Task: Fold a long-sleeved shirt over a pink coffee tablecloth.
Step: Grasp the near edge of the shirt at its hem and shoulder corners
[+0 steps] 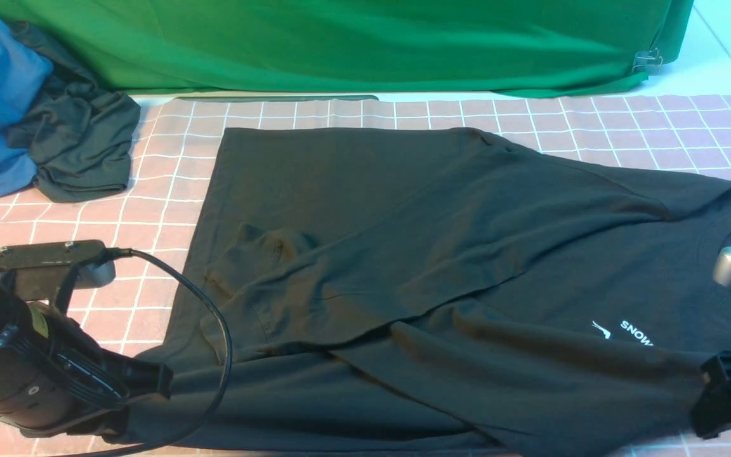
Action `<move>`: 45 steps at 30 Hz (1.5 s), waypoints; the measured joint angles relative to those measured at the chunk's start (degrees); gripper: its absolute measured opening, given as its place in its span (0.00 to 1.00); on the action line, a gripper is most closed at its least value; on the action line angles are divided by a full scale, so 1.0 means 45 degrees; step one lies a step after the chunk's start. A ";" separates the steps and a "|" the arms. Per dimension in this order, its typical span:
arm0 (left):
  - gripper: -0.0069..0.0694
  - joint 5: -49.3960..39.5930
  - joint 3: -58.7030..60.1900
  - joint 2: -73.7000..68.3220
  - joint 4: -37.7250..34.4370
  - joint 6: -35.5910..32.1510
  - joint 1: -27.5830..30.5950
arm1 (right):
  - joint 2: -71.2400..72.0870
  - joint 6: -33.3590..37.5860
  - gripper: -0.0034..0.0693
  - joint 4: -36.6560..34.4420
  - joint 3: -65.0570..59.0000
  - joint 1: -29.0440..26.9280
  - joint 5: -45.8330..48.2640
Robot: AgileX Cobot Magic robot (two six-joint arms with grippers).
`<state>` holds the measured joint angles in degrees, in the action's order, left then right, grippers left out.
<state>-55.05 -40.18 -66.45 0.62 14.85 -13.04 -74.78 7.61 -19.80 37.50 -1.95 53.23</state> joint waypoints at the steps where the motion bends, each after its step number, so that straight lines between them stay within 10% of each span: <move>1: 0.15 0.0000 0.0000 0.0000 0.0000 0.0000 0.0000 | 0.0052 0.0333 0.78 -0.0598 -0.0224 0.0012 -0.0026; 19: 0.15 0.0392 0.0000 0.0000 -0.0043 0.0000 0.0000 | -0.2709 0.1440 0.77 -0.3294 -0.0650 0.2615 -0.3585; 22: 0.15 0.0392 0.0000 0.0000 -0.0048 0.0000 0.0000 | -0.2839 0.1656 0.67 -0.3474 -0.0503 0.2668 -0.3770; 26: 0.15 0.0262 0.0000 0.0000 -0.0138 0.0000 0.0000 | -0.2870 0.2123 0.21 -0.3560 -0.0247 0.2668 -0.3576; 28: 0.15 0.0198 0.0000 0.0000 -0.0138 0.0000 0.0000 | -0.2789 0.2224 0.13 -0.3533 -0.0148 0.2668 -0.3170; 45: 0.15 -0.1468 0.0000 0.0000 -0.0326 0.0056 0.0000 | 0.0168 0.0544 0.12 -0.0966 -0.0035 0.2668 0.0954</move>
<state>-61.66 -40.18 -66.45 -0.84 15.10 -13.04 -74.03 10.05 -24.15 37.34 10.05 57.53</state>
